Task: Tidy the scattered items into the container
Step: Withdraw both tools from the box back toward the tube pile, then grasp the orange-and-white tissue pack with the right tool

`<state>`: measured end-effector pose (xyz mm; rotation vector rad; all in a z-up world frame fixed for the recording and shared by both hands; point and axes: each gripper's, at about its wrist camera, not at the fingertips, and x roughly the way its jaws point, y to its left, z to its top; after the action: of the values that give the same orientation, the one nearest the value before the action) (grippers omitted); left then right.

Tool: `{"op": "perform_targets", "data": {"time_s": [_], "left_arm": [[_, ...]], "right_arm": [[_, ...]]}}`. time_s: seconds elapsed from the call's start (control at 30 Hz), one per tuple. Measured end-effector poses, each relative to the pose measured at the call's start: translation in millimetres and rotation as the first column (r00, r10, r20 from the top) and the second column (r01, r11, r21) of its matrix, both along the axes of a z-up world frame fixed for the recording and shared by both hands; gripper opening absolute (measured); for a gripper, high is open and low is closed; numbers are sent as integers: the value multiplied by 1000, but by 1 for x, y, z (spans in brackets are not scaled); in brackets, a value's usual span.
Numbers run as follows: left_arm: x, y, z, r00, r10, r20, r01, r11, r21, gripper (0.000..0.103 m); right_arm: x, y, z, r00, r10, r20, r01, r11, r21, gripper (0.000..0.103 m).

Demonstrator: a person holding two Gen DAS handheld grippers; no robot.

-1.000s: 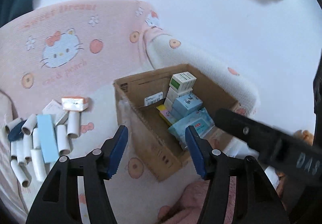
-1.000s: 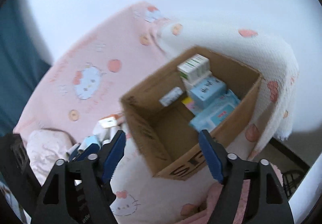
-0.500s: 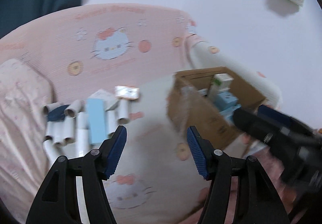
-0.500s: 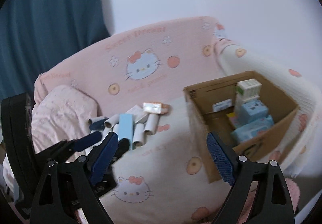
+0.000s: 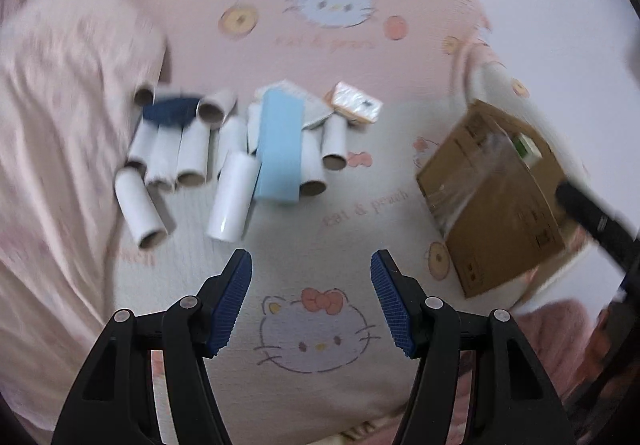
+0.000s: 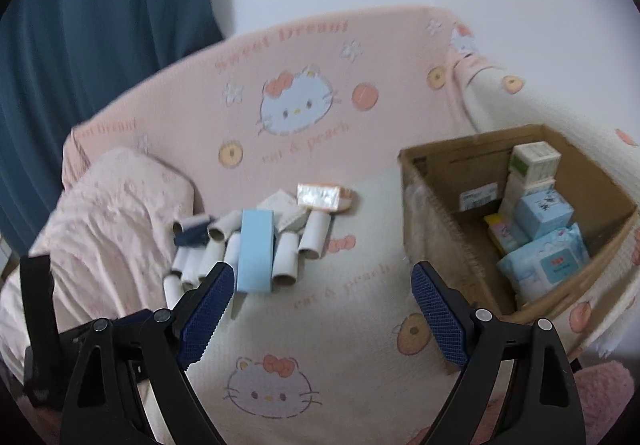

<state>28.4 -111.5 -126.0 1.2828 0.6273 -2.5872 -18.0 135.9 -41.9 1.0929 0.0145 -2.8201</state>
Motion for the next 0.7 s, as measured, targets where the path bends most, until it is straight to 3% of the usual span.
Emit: {"op": "perform_targets", "data": {"time_s": [0.23, 0.4, 0.7], "left_arm": [[-15, -28, -30, 999, 33, 25, -36, 992, 123, 66], [-23, -45, -45, 998, 53, 32, -58, 978, 201, 66], [-37, -79, -54, 991, 126, 35, -131, 962, 241, 66]], "right_arm": [[-28, -32, -43, 989, 96, 112, -106, 990, 93, 90], [-46, -43, -65, 978, 142, 151, -156, 985, 80, 90], [-89, -75, -104, 945, 269, 185, -288, 954, 79, 90]]}}
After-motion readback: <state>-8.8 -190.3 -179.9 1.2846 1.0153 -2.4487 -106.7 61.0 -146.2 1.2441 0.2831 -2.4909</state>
